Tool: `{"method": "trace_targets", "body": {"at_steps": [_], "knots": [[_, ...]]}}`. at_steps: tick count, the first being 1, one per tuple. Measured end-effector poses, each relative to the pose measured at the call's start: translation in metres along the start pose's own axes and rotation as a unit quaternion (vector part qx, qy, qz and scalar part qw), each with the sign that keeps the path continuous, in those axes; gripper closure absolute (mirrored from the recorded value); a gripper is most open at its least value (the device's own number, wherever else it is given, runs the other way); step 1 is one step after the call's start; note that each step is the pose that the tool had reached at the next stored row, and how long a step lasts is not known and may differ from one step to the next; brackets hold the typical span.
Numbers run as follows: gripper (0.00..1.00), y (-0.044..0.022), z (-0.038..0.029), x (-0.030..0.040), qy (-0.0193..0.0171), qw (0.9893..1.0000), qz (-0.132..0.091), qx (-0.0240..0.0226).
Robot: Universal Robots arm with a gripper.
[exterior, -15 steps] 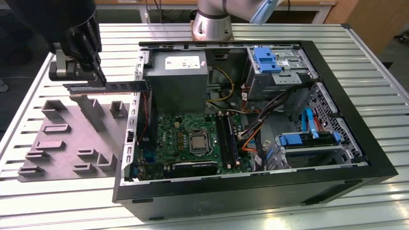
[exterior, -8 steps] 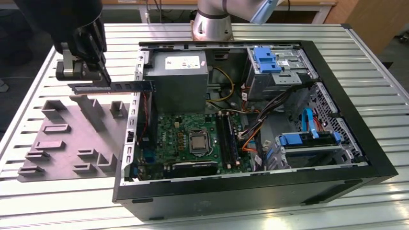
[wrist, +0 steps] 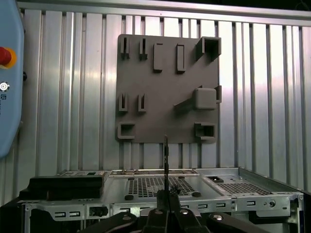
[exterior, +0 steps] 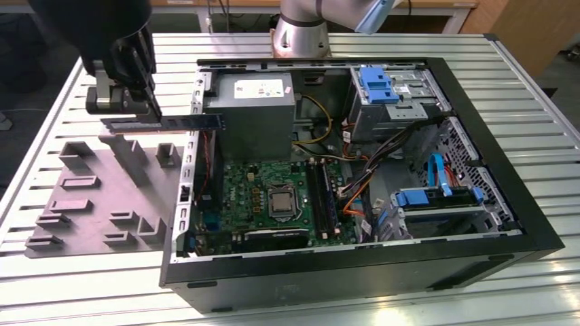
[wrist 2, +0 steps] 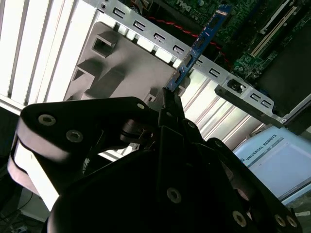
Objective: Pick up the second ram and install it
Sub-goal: 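Pick up the second ram and move it above second insertion slot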
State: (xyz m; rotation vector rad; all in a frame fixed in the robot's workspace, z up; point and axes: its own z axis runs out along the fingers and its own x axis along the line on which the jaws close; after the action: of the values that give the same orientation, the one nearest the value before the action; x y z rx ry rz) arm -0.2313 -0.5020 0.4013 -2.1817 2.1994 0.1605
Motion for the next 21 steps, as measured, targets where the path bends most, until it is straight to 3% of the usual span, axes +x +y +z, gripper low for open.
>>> {"method": "trace_targets", "body": {"at_steps": [21], "knots": [[0.89, -0.0086, -0.0004, -0.0001, 0.0000, 1.0000, 0.000, 0.0000]]}}
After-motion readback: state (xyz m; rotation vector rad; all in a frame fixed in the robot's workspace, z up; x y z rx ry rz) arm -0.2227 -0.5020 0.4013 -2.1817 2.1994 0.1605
